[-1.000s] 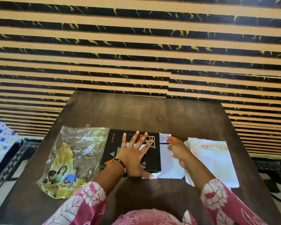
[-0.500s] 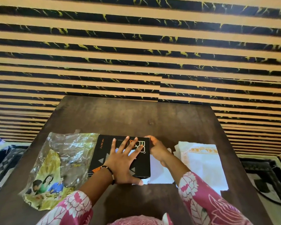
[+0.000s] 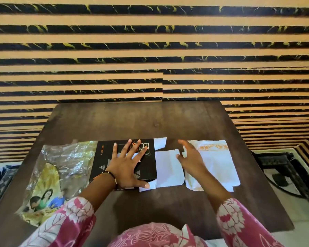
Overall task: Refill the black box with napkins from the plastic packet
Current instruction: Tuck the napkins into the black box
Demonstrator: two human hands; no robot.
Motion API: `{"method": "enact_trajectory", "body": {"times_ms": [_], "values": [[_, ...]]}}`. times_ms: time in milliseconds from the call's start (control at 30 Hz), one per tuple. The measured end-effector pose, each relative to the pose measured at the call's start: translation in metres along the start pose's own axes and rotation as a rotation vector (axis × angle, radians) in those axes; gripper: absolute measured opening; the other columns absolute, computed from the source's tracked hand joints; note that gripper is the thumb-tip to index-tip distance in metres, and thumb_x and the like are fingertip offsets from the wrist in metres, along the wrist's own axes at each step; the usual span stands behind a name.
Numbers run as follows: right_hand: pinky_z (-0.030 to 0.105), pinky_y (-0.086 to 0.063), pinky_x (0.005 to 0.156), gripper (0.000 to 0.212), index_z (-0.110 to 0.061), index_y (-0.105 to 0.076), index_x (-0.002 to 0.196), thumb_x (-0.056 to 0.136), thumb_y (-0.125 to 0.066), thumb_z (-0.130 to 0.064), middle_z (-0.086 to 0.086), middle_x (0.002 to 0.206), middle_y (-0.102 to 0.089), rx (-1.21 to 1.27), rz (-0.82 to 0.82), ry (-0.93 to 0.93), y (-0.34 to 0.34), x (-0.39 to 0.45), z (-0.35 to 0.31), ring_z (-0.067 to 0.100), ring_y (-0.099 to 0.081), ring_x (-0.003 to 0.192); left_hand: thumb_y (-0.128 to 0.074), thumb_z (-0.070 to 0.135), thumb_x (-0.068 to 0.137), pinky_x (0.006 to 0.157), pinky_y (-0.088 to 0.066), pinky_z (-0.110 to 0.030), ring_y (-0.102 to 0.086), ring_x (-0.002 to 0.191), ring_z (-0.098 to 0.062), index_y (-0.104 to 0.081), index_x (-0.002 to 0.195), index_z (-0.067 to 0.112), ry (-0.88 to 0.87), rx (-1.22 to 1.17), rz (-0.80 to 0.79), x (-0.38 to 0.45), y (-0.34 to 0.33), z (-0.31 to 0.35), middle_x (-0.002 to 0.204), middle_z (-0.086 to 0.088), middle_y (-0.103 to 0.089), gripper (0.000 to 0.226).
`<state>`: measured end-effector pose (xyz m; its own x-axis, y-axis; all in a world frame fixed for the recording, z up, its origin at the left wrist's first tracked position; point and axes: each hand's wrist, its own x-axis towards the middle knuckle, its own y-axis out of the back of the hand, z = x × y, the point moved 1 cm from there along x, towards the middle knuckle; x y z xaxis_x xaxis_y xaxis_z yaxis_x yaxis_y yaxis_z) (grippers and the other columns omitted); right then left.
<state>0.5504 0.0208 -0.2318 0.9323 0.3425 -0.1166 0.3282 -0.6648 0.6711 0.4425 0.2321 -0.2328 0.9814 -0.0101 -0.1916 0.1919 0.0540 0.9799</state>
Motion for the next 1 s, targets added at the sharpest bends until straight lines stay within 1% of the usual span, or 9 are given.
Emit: {"method": "enact_trajectory", "body": {"times_ms": [67,167,267,367,533,600,733,867,1000], "values": [[0.031,-0.022,0.113,0.065,-0.02,-0.028,0.143,0.086,-0.058,-0.023,0.001,0.152,-0.031,-0.164,0.043,-0.021,0.017,-0.007,0.022,0.02,-0.027,0.14,-0.027,0.097,0.043,0.109,0.015,-0.064,0.027,0.138,-0.02,0.012,0.143,0.036,-0.003,-0.015,0.011,0.0,0.0,-0.001,0.149,0.007,0.026,0.123],[0.04,-0.002,0.118,0.09,-0.02,0.0,0.148,0.083,-0.056,-0.049,0.0,0.16,0.001,-0.512,-0.115,-0.101,0.027,-0.02,0.059,0.023,0.001,0.147,-0.024,0.097,0.042,0.109,0.015,-0.062,0.026,0.138,-0.02,0.017,0.141,0.036,-0.002,-0.012,0.008,0.0,0.0,-0.001,0.147,0.008,0.028,0.123],[0.041,0.011,0.115,0.101,-0.022,0.018,0.145,0.081,-0.051,-0.058,-0.002,0.156,0.023,-0.667,-0.191,-0.07,0.02,-0.037,0.086,0.022,0.019,0.144,-0.023,0.097,0.041,0.11,0.015,-0.062,0.024,0.14,-0.021,0.015,0.141,0.037,-0.001,-0.026,0.03,-0.001,-0.001,-0.001,0.152,0.006,0.022,0.123],[0.039,0.019,0.109,0.096,-0.022,0.019,0.144,0.085,-0.048,-0.054,-0.003,0.154,0.027,-0.759,-0.156,0.02,0.022,-0.043,0.095,0.022,0.023,0.142,-0.022,0.098,0.041,0.11,0.013,-0.062,0.021,0.141,-0.022,0.014,0.141,0.038,-0.002,-0.027,0.035,-0.001,0.0,-0.001,0.155,0.005,0.018,0.122],[0.04,0.02,0.106,0.086,-0.018,0.019,0.145,0.092,-0.043,-0.047,-0.004,0.141,0.036,-0.865,-0.194,0.084,0.026,-0.045,0.092,0.023,0.03,0.132,-0.019,0.099,0.04,0.111,0.011,-0.062,0.02,0.142,-0.022,0.015,0.141,0.038,0.009,-0.007,0.026,-0.001,0.0,0.0,0.15,0.008,0.023,0.123],[0.042,0.019,0.106,0.081,-0.015,0.017,0.145,0.094,-0.04,-0.044,0.001,0.146,0.033,-0.909,-0.192,0.111,0.023,-0.048,0.093,0.026,0.031,0.13,-0.017,0.099,0.039,0.111,0.011,-0.062,0.02,0.142,-0.022,0.016,0.14,0.037,0.01,0.0,0.023,-0.001,0.0,0.001,0.148,0.008,0.025,0.123],[0.048,0.015,0.108,0.075,-0.01,0.017,0.145,0.098,-0.037,-0.034,0.011,0.156,0.019,-0.971,-0.218,0.112,0.021,-0.05,0.093,0.033,0.026,0.136,-0.02,0.1,0.039,0.11,0.013,-0.061,0.017,0.142,-0.022,0.006,0.144,0.035,-0.013,-0.03,0.045,-0.003,0.0,0.001,0.155,0.004,0.013,0.125],[0.047,0.004,0.115,0.072,-0.011,0.008,0.147,0.097,-0.04,-0.031,0.009,0.159,0.006,-0.929,-0.205,0.115,0.027,-0.046,0.086,0.033,0.007,0.145,-0.016,0.1,0.042,0.109,0.015,-0.057,0.015,0.142,-0.021,0.0,0.145,0.03,-0.04,-0.076,0.045,-0.006,0.002,0.006,0.157,0.003,0.005,0.126],[0.044,-0.009,0.117,0.066,-0.013,-0.005,0.147,0.095,-0.043,-0.027,0.008,0.158,-0.012,-0.819,-0.113,0.106,0.038,-0.043,0.075,0.03,-0.011,0.146,-0.01,0.098,0.047,0.113,0.01,-0.056,0.01,0.143,-0.019,0.001,0.145,0.029,-0.024,-0.067,0.053,-0.01,-0.001,0.016,0.157,0.003,0.004,0.121]]}}
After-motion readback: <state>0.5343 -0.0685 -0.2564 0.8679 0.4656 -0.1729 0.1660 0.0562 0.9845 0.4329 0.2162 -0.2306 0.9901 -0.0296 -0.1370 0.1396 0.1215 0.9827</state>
